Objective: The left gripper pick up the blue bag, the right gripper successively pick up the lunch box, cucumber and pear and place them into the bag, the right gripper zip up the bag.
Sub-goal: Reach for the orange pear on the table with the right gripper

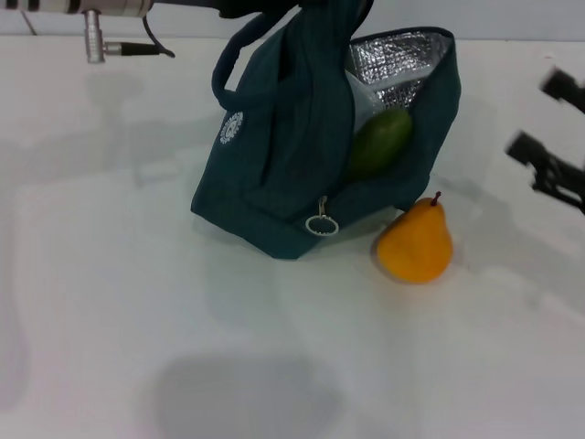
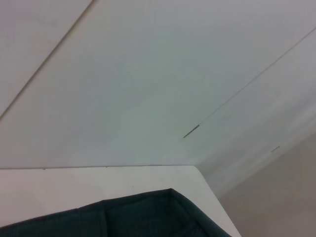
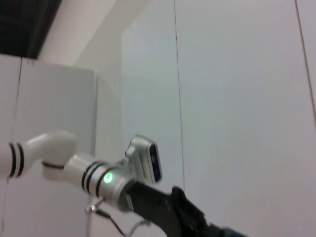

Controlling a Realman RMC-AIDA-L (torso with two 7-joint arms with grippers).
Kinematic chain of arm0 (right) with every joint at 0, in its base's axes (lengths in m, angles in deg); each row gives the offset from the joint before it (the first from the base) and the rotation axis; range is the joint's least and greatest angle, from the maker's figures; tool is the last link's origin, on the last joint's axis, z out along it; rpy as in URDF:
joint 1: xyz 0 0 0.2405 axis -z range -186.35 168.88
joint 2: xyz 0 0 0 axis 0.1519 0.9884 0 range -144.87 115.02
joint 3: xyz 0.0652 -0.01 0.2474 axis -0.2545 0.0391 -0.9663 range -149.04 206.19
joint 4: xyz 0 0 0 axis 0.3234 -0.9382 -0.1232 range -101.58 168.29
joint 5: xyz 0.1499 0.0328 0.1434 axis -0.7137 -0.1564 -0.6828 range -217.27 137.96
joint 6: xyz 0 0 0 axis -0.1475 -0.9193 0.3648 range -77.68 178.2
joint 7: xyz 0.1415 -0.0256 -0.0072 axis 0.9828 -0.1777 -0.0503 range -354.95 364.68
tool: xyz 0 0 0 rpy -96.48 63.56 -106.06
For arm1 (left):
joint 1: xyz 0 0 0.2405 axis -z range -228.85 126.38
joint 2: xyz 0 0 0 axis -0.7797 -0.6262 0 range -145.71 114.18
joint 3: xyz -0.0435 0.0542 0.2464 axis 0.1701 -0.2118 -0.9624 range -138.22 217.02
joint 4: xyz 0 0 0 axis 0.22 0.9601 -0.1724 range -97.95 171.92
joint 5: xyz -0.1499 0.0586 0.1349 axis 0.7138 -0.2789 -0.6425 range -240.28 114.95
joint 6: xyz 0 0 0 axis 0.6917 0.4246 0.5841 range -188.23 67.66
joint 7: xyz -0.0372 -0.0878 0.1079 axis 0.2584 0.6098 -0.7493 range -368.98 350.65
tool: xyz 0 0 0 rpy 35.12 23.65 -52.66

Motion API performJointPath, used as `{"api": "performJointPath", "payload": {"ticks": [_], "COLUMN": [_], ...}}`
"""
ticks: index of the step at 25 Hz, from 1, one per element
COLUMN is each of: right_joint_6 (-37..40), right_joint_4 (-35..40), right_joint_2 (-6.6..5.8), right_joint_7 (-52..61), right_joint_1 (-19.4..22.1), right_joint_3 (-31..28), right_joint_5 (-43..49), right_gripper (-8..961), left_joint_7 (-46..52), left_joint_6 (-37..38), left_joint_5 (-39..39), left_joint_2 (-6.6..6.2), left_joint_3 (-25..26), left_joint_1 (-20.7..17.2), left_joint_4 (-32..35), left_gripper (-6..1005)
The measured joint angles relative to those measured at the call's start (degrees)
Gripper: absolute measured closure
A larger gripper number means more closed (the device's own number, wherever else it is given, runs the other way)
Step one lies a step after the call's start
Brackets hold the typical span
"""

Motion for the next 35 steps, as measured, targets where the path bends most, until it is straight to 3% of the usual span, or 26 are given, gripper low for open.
{"api": "performJointPath", "payload": {"ticks": [4, 7, 17, 21, 32, 35], "right_joint_6": [-3.6, -7.0, -15.9, -17.7, -19.9, -20.0], "right_joint_4": [-0.6, -2.9, -9.8, -10.1, -12.1, -12.8], "right_joint_2": [-0.23, 0.14, 1.13, 1.16, 1.16, 1.16], "right_joint_7": [-3.0, -6.1, -9.8, -9.8, -9.7, -9.7], "right_joint_1": [4.3, 5.1, -3.1, -4.2, -6.2, -6.7], "right_joint_3": [0.1, 0.1, 5.6, 5.9, 6.8, 6.8], "right_joint_5": [0.8, 1.6, 2.0, 2.0, 2.0, 2.0], "right_gripper": [123, 124, 183, 235, 234, 333], "left_joint_7": [-0.8, -1.3, -2.1, -2.1, -2.7, -2.7], "left_joint_6": [-0.1, -0.2, -0.8, -0.9, -1.5, -1.5], "left_joint_5": [0.1, 0.1, 0.1, 0.1, 0.1, 0.0], "left_joint_2": [0.00, 0.01, 0.01, 0.01, -0.07, -0.08], "left_joint_3": [0.7, 1.4, 2.0, 2.0, 2.0, 2.0], "left_joint_1": [0.0, 0.0, -0.3, -0.4, -0.5, -0.4], "left_joint_4": [-1.1, -1.5, -1.7, -1.7, -1.7, -1.7], "left_gripper": [926, 926, 926, 926, 927, 927]}}
